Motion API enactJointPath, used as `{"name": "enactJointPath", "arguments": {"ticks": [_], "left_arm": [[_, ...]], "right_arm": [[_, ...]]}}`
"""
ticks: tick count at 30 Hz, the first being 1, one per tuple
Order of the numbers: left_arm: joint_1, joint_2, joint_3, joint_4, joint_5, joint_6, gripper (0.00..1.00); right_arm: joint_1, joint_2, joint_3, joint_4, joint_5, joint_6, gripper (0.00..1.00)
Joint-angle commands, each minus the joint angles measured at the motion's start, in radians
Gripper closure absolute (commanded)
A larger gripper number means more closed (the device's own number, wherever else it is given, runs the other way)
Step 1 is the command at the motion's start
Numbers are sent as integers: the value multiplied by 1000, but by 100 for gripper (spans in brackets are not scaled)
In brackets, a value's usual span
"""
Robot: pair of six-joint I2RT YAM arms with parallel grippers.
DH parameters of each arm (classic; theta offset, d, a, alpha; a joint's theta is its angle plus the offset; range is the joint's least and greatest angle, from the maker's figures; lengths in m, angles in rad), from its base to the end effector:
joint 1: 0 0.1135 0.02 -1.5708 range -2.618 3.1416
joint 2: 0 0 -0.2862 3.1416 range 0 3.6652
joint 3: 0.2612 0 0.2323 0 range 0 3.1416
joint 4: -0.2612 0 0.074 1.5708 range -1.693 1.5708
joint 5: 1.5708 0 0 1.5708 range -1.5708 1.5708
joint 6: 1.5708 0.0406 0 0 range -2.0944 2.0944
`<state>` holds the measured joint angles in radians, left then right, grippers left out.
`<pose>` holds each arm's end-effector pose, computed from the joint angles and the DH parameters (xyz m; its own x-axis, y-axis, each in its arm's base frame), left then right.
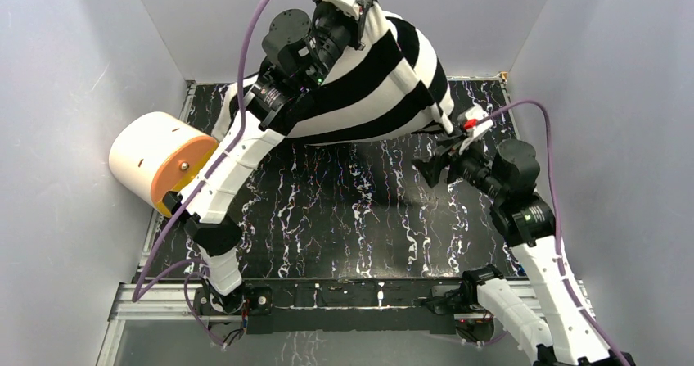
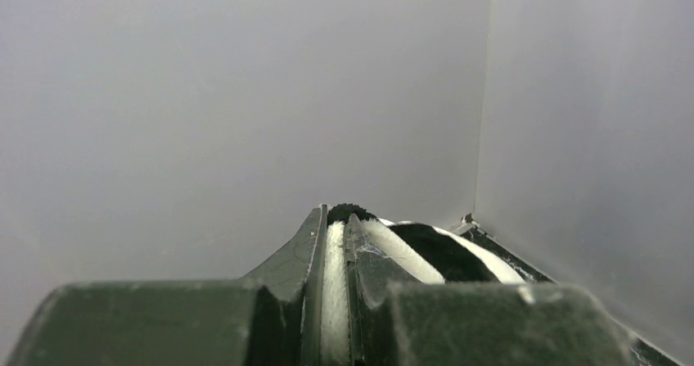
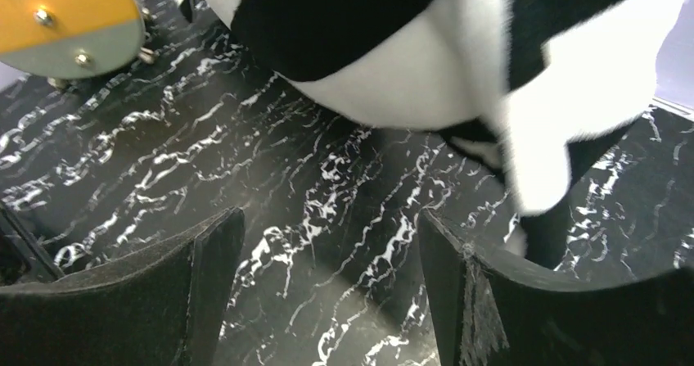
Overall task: Put the pillow into the pillowcase
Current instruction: Smooth out the pillow at the center of the board.
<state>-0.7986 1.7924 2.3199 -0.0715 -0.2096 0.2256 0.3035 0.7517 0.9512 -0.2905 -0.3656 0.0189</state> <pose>0.2494 -0.2439 0.6076 0.4270 -0.1249 -0.8956 0.4872 0.8661 0.1115 0.1202 0.0528 0.4020 -0.0984 -0.0123 -0.9951 -0.6171 0.7852 0.0513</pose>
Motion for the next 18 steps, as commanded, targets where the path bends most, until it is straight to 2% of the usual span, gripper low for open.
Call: {"name": "enactJointPath", "arguments": {"ticks": [1,5,8,11,18], "left_arm": [[22,-46,56,102,-6,-17,100],[47,-74,13,138,-4,-28,100],[64,-63,55,104,3,-32,100],[76,-74,44,111,17,-39,100],[94,-92,12,112,33,-55,100]], "right_arm": [[0,-124,-49,130,88,-101,14],[1,-145,-38,153,296,-157,12],[1,-109,46,73,393,-209,12],[1,-48,97,40,398,-287,11],[1,117,105,176,382,-439,9]]}}
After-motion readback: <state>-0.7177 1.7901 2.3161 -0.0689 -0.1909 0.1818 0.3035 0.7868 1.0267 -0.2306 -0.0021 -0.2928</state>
